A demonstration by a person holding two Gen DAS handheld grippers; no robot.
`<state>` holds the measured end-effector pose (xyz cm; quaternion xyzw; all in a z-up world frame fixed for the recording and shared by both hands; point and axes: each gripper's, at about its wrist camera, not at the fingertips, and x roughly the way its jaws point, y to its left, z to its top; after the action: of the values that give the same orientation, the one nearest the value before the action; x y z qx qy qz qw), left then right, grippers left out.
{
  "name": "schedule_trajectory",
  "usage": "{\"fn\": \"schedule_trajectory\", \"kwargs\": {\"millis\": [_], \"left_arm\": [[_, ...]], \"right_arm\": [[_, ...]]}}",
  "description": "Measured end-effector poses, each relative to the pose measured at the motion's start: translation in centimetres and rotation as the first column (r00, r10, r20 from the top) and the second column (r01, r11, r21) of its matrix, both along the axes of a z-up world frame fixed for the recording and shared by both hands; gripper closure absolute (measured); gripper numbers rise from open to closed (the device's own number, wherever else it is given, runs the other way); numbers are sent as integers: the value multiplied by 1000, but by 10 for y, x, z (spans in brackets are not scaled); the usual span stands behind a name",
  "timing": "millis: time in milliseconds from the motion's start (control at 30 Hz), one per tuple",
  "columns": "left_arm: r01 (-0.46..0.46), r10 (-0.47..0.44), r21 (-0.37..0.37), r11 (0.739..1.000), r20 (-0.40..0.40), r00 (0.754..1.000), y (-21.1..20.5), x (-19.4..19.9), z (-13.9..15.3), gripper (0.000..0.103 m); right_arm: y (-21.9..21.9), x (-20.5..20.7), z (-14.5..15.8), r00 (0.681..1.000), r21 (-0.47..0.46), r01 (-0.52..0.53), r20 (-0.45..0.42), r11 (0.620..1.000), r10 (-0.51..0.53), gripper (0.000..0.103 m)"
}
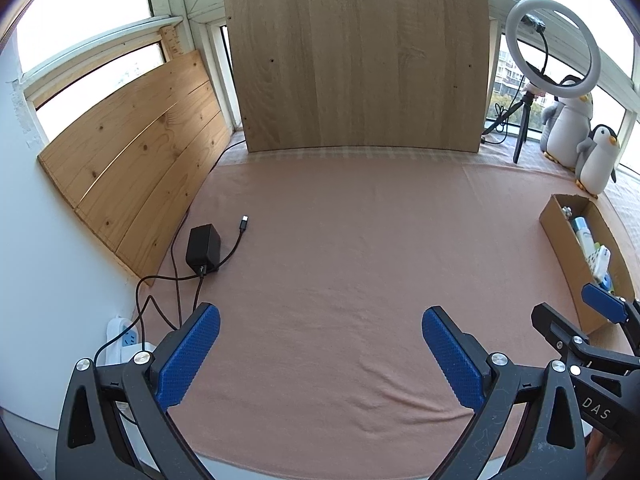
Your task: Organize objects
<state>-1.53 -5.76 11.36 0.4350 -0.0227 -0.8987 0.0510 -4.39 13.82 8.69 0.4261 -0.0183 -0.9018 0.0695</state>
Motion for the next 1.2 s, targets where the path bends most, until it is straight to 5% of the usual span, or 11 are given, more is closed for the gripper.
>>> {"fn": "schedule_trajectory", "kwargs": {"millis": [1200], "left_arm": [[22,-23,16,1000,58,998,3,-21,-28,0]], "right_arm": [[-2,-14,-15,999,26,5,53,1000,-6,23]]}}
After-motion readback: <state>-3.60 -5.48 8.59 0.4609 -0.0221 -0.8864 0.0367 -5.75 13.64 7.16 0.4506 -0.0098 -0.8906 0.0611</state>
